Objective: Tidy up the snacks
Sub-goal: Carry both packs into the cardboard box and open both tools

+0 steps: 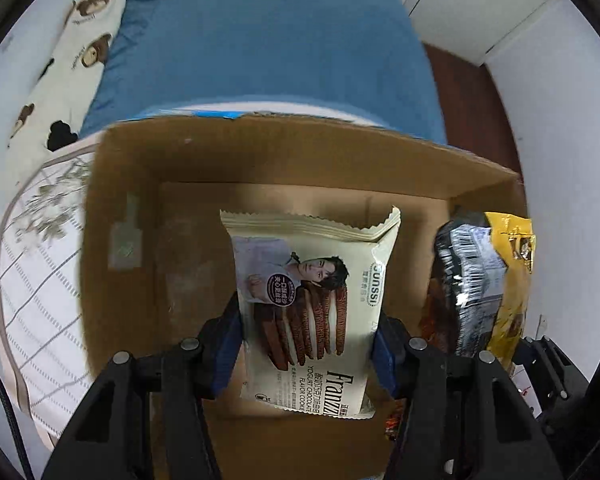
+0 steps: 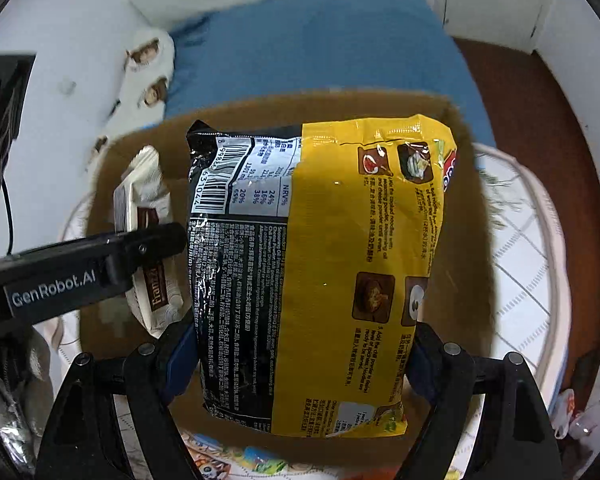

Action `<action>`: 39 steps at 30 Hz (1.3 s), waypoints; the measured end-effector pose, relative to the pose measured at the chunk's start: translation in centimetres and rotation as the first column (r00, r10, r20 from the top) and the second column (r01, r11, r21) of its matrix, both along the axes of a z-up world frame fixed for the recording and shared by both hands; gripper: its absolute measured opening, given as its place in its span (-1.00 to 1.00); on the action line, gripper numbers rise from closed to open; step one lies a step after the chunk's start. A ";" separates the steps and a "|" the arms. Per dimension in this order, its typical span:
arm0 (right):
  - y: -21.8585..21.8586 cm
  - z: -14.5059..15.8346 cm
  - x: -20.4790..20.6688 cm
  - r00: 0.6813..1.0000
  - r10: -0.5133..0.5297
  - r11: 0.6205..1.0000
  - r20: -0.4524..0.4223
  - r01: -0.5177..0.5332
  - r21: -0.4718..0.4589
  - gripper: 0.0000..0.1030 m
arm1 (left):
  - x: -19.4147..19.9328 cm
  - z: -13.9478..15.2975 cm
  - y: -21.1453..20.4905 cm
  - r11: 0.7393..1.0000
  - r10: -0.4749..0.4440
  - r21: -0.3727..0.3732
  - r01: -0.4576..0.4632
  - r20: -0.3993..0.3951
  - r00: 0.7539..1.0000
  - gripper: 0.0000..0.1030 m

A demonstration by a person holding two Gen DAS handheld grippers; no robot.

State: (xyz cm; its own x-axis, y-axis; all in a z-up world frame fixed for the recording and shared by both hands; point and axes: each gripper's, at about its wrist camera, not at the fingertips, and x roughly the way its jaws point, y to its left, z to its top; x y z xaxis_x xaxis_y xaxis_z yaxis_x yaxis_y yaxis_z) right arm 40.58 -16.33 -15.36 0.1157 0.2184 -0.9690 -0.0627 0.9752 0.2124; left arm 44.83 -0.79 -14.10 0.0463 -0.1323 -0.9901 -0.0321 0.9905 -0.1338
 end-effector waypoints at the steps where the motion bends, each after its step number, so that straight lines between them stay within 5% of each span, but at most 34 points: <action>1: 0.1 -1.3 0.8 1.000 0.005 1.000 -0.021 -0.005 -0.003 0.68 | 0.6 -0.8 0.0 1.000 0.000 0.009 0.000 -0.012 1.000 0.04; 10: 0.7 -7.9 3.6 0.992 0.031 0.999 -0.126 -0.032 -0.007 0.78 | 2.9 -5.4 0.4 0.999 0.005 0.034 -0.002 -0.099 0.995 0.17; 12: 1.2 -8.1 4.1 0.992 0.023 0.999 -0.127 -0.026 -0.023 0.89 | 2.8 -5.5 0.5 0.999 0.000 0.041 0.003 -0.089 0.996 0.47; 18: -0.2 -7.6 3.8 0.993 0.009 0.999 -0.115 -0.014 -0.041 0.89 | 1.6 -4.3 1.1 0.998 0.008 0.070 -0.006 -0.028 1.000 0.50; 27: -0.4 -2.0 1.3 0.998 -0.045 0.998 -0.049 0.042 -0.048 0.89 | -2.3 0.4 1.7 0.994 0.000 0.106 -0.012 0.114 0.993 0.50; 39: 0.3 6.7 -5.6 0.987 -0.050 0.994 0.156 0.065 -0.092 0.89 | -9.6 7.9 1.7 0.992 -0.039 0.125 0.000 0.315 0.948 0.50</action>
State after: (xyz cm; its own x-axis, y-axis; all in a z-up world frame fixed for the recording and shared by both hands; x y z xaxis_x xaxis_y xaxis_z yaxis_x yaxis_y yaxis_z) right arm 34.98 -16.02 -8.64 0.2737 0.1139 -0.9550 -0.0306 0.9935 0.1098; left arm 35.24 0.94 -6.19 0.3587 -0.0160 -0.9333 0.0118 0.9999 -0.0126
